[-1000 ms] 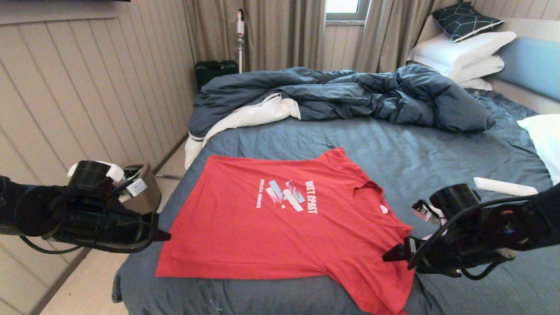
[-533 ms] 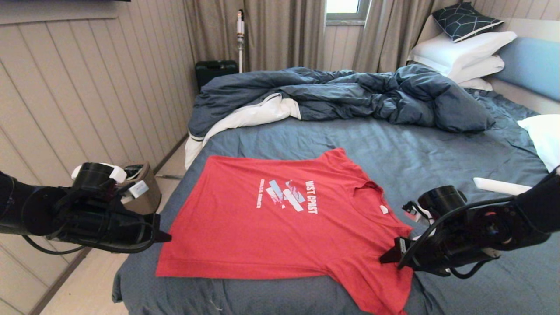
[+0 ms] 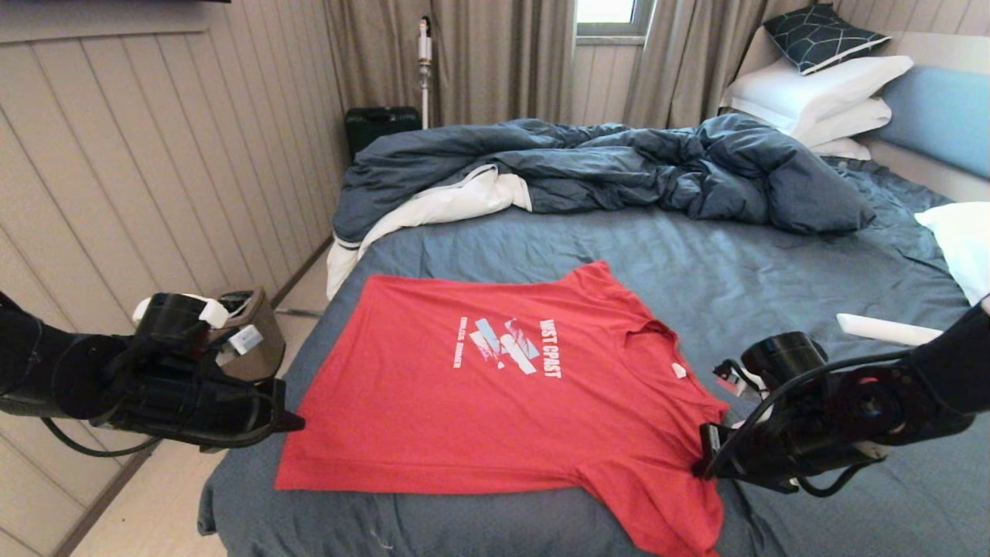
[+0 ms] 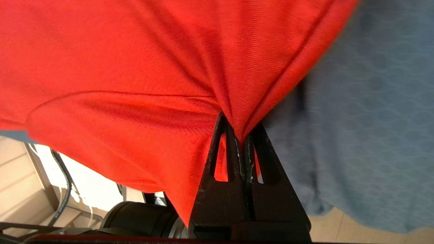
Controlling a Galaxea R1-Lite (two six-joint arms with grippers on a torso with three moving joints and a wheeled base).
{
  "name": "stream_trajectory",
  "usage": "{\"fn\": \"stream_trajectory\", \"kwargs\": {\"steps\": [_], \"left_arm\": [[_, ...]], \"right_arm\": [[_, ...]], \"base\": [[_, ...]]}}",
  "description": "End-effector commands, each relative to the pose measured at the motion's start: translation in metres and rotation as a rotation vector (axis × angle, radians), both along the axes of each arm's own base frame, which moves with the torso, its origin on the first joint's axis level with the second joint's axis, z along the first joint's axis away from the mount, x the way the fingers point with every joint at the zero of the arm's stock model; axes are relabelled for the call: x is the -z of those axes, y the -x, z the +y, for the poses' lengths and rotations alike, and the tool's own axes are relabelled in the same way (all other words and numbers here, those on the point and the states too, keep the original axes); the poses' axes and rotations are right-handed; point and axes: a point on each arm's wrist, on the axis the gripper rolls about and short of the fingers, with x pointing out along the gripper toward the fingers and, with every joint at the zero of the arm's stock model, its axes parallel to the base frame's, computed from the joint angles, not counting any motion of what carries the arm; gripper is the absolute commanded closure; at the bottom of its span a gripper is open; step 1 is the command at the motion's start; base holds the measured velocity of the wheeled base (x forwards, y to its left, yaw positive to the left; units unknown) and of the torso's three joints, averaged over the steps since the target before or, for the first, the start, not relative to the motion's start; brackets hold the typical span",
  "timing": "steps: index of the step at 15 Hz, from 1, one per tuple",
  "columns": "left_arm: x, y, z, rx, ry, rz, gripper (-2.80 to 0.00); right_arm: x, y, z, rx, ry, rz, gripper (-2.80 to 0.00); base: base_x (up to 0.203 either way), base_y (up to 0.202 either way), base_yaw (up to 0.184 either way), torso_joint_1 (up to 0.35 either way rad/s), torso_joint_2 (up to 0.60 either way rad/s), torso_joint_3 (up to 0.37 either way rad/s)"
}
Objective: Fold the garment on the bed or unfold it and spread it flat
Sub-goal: Fold the red T-shirt
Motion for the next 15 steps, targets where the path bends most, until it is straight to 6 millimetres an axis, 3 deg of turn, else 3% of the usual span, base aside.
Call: {"fn": "stream_trajectory", "kwargs": {"steps": [1, 6, 7, 8, 15], "left_arm": [[-0.006, 0.002, 0.007, -0.026, 0.005, -0.017, 0.0], [0.003, 0.01, 0.017, -0.101, 0.025, 0.042, 0.0], [0.007, 0.011, 0.017, -0.099, 0.021, 0.05, -2.43], [0.015, 0.013, 0.017, -0.094, 0.015, 0.065, -2.8], [0.046, 0.0, 0.016, -0.097, -0.003, 0.07, -2.8]], "right_arm": [[0.0, 0.0, -0.004, 0.015, -0.001, 0.002, 0.0], [0.009, -0.006, -0.017, 0.059, 0.004, -0.021, 0.0], [0.008, -0.008, -0.019, 0.064, 0.004, -0.027, 0.0], [0.007, -0.009, -0.019, 0.065, 0.005, -0.031, 0.0], [0.011, -0.013, -0.019, 0.065, 0.005, -0.059, 0.0]], "base": [[0.0, 0.0, 0.0, 0.0, 0.0, 0.0], [0.0, 0.0, 0.0, 0.0, 0.0, 0.0], [0.0, 0.0, 0.0, 0.0, 0.0, 0.0], [0.0, 0.0, 0.0, 0.0, 0.0, 0.0], [0.0, 0.0, 0.0, 0.0, 0.0, 0.0]]}}
